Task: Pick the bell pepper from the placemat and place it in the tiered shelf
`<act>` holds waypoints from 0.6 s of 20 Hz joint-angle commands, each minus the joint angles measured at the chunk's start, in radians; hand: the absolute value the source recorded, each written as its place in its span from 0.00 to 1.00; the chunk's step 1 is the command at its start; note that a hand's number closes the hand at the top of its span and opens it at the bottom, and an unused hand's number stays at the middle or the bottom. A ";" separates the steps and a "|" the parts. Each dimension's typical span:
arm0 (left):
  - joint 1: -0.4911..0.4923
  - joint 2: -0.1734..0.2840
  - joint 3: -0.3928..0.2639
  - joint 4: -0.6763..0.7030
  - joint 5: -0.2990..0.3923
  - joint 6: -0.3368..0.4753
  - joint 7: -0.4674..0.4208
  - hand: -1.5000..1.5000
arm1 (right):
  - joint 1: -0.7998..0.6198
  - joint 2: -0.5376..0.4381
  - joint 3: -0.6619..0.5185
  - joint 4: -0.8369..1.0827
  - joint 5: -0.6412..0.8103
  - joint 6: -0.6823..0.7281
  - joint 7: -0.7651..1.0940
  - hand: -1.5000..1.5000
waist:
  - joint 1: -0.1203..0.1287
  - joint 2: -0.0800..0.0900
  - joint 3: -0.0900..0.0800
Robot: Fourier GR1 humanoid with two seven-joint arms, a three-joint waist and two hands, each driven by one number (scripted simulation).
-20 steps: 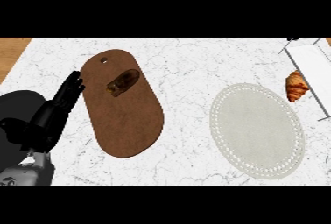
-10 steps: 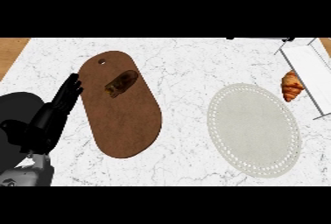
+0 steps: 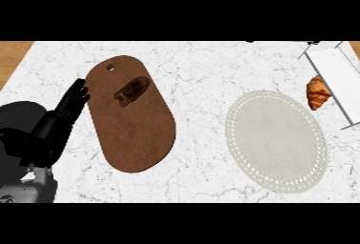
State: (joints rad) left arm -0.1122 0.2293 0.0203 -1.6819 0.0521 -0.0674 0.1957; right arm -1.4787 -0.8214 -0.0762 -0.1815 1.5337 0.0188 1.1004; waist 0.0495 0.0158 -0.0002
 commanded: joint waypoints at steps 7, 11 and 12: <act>0.000 -0.006 -0.002 0.010 -0.015 0.007 -0.013 0.50 | -0.126 -0.048 -0.016 -0.197 0.059 -0.196 0.256 0.00 | -0.008 -0.007 0.000; 0.022 -0.012 0.010 0.008 -0.004 0.012 -0.013 0.50 | -0.169 -0.036 -0.049 -0.300 0.079 -0.233 0.352 0.00 | -0.015 -0.017 -0.001; 0.000 -0.007 0.010 0.029 -0.015 0.013 -0.017 0.50 | -0.197 -0.063 -0.080 -0.335 0.062 -0.244 0.338 0.00 | -0.036 -0.020 -0.001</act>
State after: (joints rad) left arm -0.1100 0.2248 0.0272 -1.6654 0.0446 -0.0622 0.1824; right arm -1.6275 -0.8774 -0.1172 -0.4301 1.5971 -0.1144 1.1977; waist 0.0359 0.0050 -0.0012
